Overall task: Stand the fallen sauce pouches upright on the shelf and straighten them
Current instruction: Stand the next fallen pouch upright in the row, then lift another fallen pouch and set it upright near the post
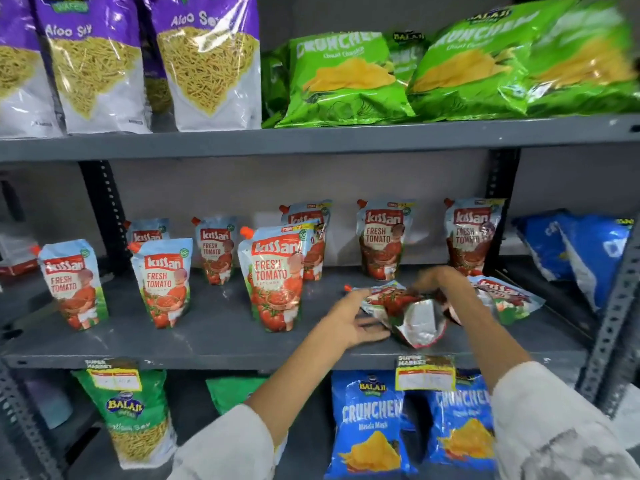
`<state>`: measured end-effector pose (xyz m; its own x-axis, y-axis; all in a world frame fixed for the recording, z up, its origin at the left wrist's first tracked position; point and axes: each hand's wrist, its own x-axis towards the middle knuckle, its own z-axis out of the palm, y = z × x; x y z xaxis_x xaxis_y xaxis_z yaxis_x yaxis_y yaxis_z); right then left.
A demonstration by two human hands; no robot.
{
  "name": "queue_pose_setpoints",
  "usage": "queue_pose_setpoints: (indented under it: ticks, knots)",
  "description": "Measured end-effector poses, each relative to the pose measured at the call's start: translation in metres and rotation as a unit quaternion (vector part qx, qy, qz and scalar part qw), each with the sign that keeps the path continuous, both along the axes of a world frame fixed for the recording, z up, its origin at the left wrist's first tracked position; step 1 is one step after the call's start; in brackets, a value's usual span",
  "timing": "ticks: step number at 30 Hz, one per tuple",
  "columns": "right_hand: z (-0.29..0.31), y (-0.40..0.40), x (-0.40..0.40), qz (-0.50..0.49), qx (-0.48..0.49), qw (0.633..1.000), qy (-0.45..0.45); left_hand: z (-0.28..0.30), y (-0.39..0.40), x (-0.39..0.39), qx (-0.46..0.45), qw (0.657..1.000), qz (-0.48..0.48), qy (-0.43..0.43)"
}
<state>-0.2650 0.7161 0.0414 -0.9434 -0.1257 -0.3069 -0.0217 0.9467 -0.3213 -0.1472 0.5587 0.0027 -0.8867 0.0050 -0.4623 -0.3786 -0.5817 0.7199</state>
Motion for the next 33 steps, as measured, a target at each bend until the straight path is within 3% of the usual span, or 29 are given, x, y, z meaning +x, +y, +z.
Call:
queue_pose_setpoints:
  ticks: [4,10,13,16,18,22,29,31,33]
  knots:
    - [-0.007,-0.001,-0.001,0.026,-0.014,0.999,-0.019,0.001,0.024,-0.016,-0.067,0.997,-0.006,-0.028]
    - [-0.02,0.006,0.019,0.061,-0.196,0.978,0.036,0.002,0.037,-0.015,-0.118,0.993,-0.002,-0.013]
    - [-0.019,0.01,0.029,0.09,-0.375,0.922,0.028,0.006,0.044,-0.014,-0.163,0.985,0.044,0.04]
    - [-0.014,0.006,0.034,0.135,-0.482,0.861,0.095,0.014,0.04,-0.017,-0.204,0.967,0.1,0.118]
    - [-0.012,0.0,0.034,0.139,-0.52,0.829,0.153,0.022,0.033,-0.021,-0.236,0.945,0.136,0.182]
    - [-0.019,-0.012,0.036,0.151,-0.553,0.791,0.212,0.016,0.014,-0.026,-0.36,0.868,0.169,0.296]
    - [-0.075,-0.02,0.033,0.164,-0.53,0.803,0.217,-0.046,-0.006,-0.021,-0.413,0.838,0.141,0.328]
    - [-0.07,-0.016,0.031,0.155,-0.51,0.822,0.2,-0.043,0.004,-0.019,-0.432,0.824,0.179,0.32]
    - [-0.065,-0.007,0.032,0.135,-0.489,0.833,0.221,-0.042,0.019,-0.016,-0.476,0.775,0.277,0.309]
